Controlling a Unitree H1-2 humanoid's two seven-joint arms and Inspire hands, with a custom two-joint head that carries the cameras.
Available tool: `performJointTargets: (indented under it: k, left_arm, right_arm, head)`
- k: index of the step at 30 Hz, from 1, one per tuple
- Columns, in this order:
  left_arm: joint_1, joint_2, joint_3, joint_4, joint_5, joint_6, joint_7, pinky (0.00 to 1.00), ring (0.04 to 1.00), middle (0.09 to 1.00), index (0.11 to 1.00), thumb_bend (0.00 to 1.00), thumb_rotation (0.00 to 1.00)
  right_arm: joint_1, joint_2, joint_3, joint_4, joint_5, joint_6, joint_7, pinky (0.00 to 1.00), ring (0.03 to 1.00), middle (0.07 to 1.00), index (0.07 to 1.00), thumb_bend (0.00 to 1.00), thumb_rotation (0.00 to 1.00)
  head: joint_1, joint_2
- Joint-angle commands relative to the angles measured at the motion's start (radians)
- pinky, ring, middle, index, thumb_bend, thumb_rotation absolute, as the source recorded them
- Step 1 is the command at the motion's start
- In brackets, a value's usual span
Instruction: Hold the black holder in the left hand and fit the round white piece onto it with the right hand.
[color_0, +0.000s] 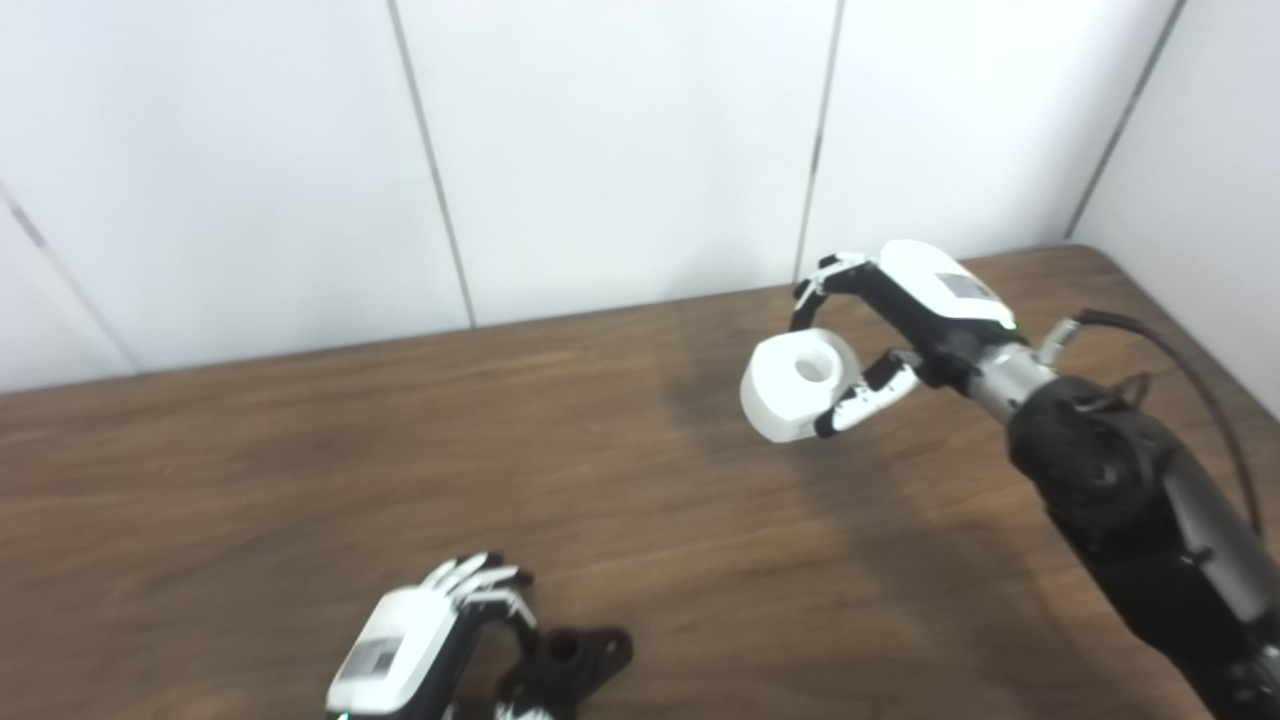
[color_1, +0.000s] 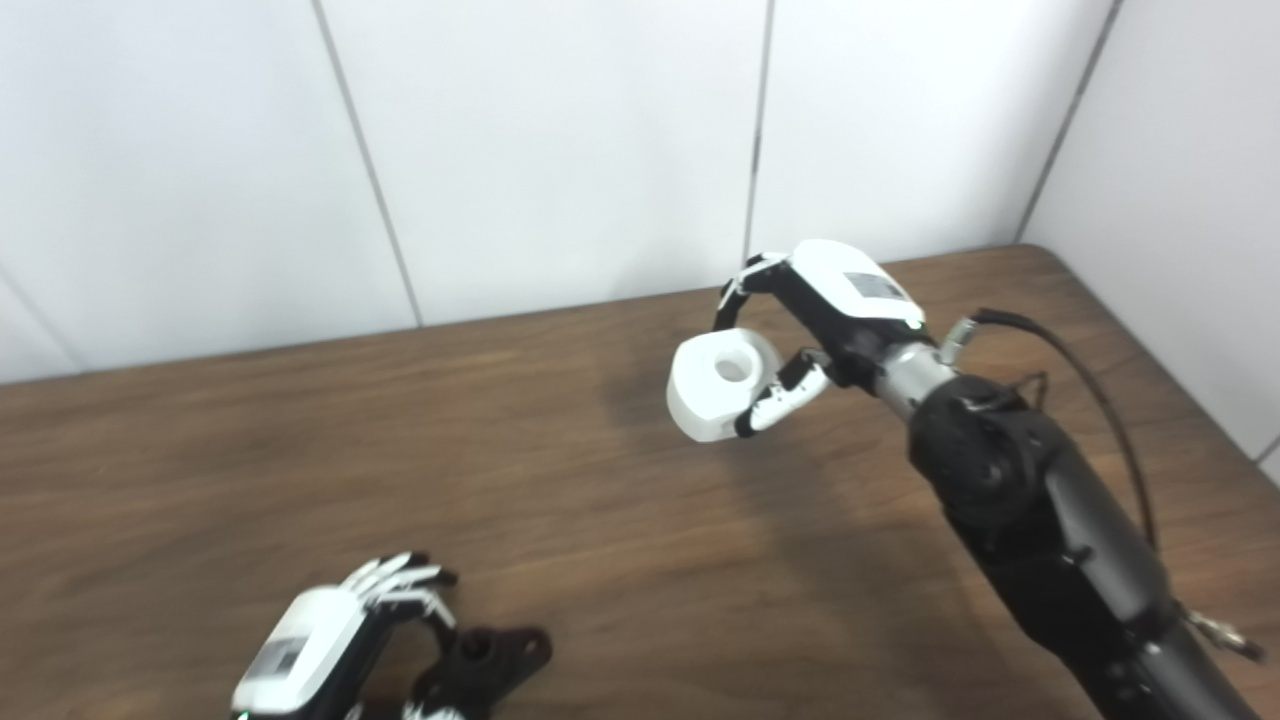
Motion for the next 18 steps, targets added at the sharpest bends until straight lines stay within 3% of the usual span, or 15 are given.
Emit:
performJointTargets:
  k: [1,8,18]
  left_arm:
    - [0.006,-0.005,-0.030,0.013,0.037,0.026,-0.067,0.93,0.915,0.821,0.486,0.52,0.05]
    - [-0.009,-0.011,-0.045,0.006,0.046,0.044,-0.082,0.94,0.925,0.828,0.487,0.52,0.05]
    - [-0.016,-0.016,-0.052,-0.016,0.052,0.065,-0.096,0.94,0.920,0.827,0.486,0.52,0.05]
  right_arm:
    - [-0.018,-0.002,-0.013,-0.074,-0.007,-0.007,0.007,0.79,0.901,0.778,0.483,0.52,0.13]
    - [0.020,0.058,0.003,-0.150,0.014,-0.027,0.039,0.79,0.908,0.776,0.483,0.52,0.13]
    - [0.014,0.152,0.055,-0.250,0.003,0.022,0.126,0.80,0.931,0.789,0.482,0.52,0.13]
  head:
    - [0.004,0.002]
    - [0.026,0.026]
    - [0.040,0.067]
